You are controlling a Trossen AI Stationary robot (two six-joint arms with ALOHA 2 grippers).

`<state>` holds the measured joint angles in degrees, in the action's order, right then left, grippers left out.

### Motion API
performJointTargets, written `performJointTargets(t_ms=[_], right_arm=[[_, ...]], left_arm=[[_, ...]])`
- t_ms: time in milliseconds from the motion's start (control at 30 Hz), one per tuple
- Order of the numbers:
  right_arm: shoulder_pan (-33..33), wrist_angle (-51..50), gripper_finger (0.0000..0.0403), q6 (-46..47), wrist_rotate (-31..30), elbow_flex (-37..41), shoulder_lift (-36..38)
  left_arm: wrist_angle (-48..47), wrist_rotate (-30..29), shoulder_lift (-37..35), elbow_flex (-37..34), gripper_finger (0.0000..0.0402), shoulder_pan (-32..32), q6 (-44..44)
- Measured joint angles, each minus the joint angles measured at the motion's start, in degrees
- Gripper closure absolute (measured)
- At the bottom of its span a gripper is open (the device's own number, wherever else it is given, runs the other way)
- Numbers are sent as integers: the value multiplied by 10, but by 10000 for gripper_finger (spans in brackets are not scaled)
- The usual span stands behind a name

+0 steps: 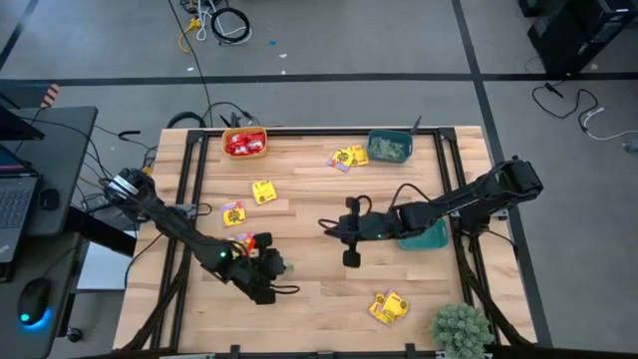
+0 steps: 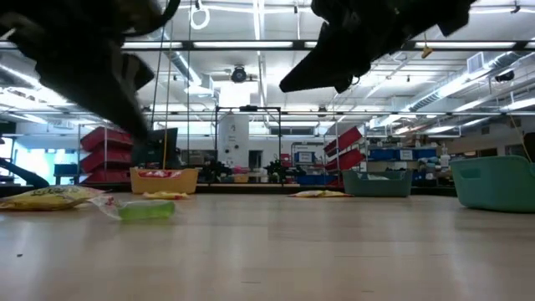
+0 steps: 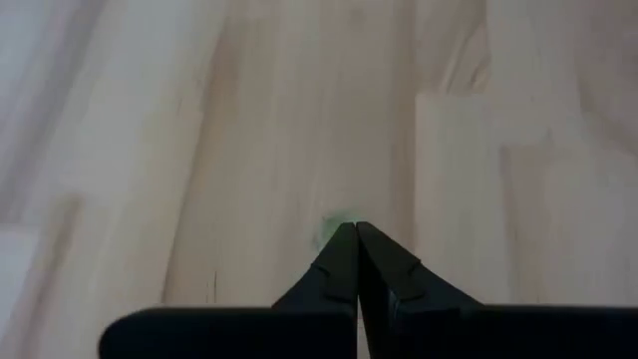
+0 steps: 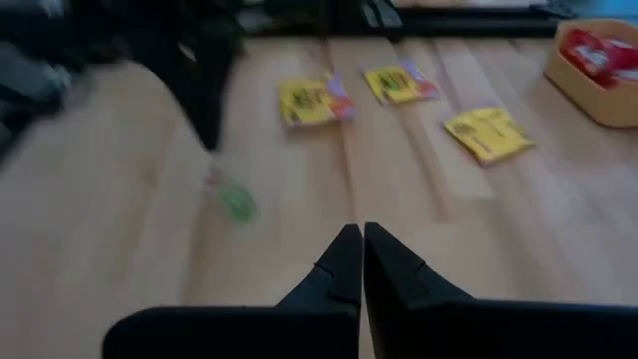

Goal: Sort candy
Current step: Put the green gummy into the blue bin

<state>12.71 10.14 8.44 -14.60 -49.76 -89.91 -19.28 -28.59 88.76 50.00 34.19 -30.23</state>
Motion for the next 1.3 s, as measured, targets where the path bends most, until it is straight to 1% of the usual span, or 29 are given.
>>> performJointTargets(t_ms=[100, 267, 467, 533, 633, 767, 933, 1100, 1233, 1300], right_arm=[[4, 52, 387, 23, 3, 29, 0], [4, 56, 357, 35, 3, 21, -19], [3, 60, 336, 34, 23, -21, -74], [3, 56, 332, 37, 25, -35, -89], [8, 51, 322, 38, 27, -52, -103], [13, 25, 300, 35, 28, -63, -108], [15, 23, 256, 67, 22, -63, -129], [15, 25, 203, 112, 0, -63, -156], [14, 25, 176, 103, -9, -63, -172], [15, 24, 171, 82, -15, -63, -178]], left_arm=[[-6, 30, 0, -21, 401, 7, -39], [20, 45, 0, -63, 401, 19, -93], [121, 56, 13, -115, 401, 9, -106], [180, 62, 27, -127, 401, 0, -102], [239, 74, 52, -134, 401, -10, -76], [299, 75, 82, -135, 401, -29, -28], [361, 42, 103, -134, 401, -62, 34], [447, 34, 121, -135, 401, -107, 112], [506, 48, 146, -135, 401, -146, 164], [511, 54, 143, -135, 401, -153, 180]])
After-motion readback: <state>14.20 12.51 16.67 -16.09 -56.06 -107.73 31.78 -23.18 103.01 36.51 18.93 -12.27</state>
